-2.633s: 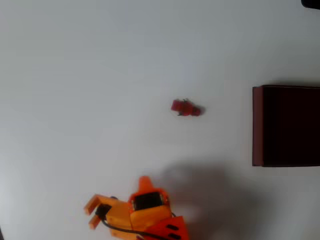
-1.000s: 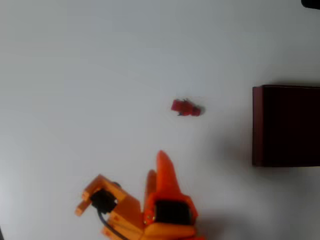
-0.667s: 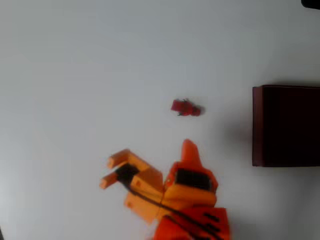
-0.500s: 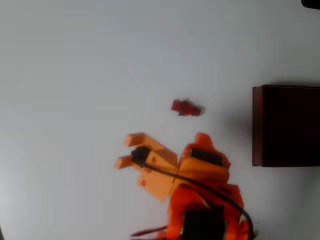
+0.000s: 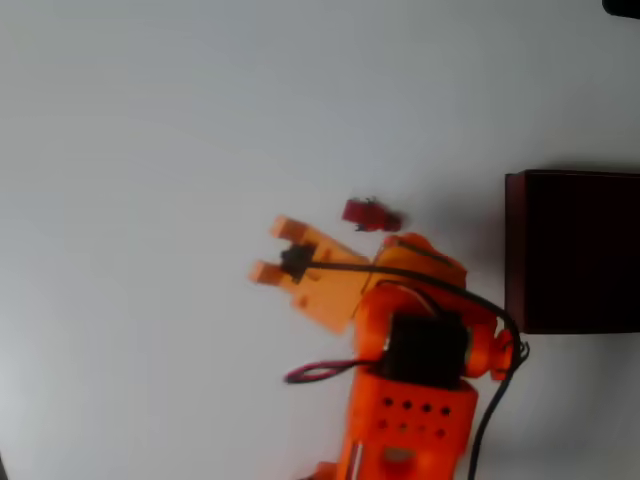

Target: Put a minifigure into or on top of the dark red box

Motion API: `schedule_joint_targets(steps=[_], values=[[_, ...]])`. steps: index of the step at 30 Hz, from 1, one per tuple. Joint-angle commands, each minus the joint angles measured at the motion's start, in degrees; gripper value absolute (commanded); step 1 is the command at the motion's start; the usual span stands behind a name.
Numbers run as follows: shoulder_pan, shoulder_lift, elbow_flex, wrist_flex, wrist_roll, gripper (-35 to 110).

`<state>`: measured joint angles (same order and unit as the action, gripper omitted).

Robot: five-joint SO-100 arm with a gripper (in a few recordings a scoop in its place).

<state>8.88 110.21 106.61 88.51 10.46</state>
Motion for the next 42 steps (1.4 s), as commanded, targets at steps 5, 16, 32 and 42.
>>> schedule_joint_targets(steps=[5,16,32,42], values=[[-0.88,-4.92,-3.87,-2.37,2.46,21],[-1.32,-11.95,-7.29,-6.42,3.78,21],[-3.16,-22.76,-9.49,-13.01,4.83,20],[-1.32,-29.09,-10.99,-14.24,3.78,20]])
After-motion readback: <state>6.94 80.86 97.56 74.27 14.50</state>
